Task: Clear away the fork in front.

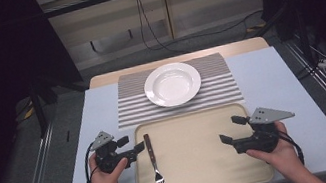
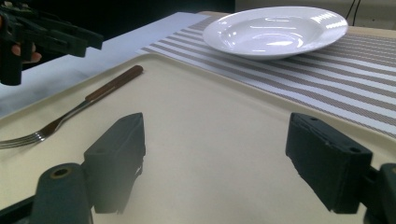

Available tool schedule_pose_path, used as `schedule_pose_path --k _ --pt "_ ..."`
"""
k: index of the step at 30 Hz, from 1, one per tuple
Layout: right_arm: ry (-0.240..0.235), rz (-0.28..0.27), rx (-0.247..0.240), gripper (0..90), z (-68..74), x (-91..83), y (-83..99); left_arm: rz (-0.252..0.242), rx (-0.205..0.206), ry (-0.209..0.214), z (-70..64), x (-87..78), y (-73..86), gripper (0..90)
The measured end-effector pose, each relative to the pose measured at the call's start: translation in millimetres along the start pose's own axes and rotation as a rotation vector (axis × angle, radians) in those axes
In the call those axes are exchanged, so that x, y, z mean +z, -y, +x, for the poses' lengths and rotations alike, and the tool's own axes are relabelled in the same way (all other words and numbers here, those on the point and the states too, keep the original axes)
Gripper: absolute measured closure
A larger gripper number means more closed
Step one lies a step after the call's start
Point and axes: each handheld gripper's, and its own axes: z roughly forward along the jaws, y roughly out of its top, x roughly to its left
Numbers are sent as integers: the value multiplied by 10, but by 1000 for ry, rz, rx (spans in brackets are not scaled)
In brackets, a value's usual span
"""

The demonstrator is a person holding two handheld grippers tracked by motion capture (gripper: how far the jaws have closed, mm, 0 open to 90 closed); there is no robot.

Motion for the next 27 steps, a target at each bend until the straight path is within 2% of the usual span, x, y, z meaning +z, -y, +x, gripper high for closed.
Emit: schedule_pose_path --k 3,4,10,17,24,27 --pt "6 5 -5 194 -15 -46 19 -3 0 6 -9 -22 7 238" --pt "12 9 -11 190 -33 -89 35 -1 8 12 -19 -43 12 212" --pt "24 17 -13 188 -82 -185 83 -2 42 14 -36 -140 27 189" --pt "39 24 -19 188 -142 -284 135 -34 18 8 -12 -222 29 159" --pt "42 24 -18 189 -192 -346 175 3 51 15 -14 -216 40 147" --pt "45 16 -17 189 -207 -356 182 2 45 17 12 -231 47 141"
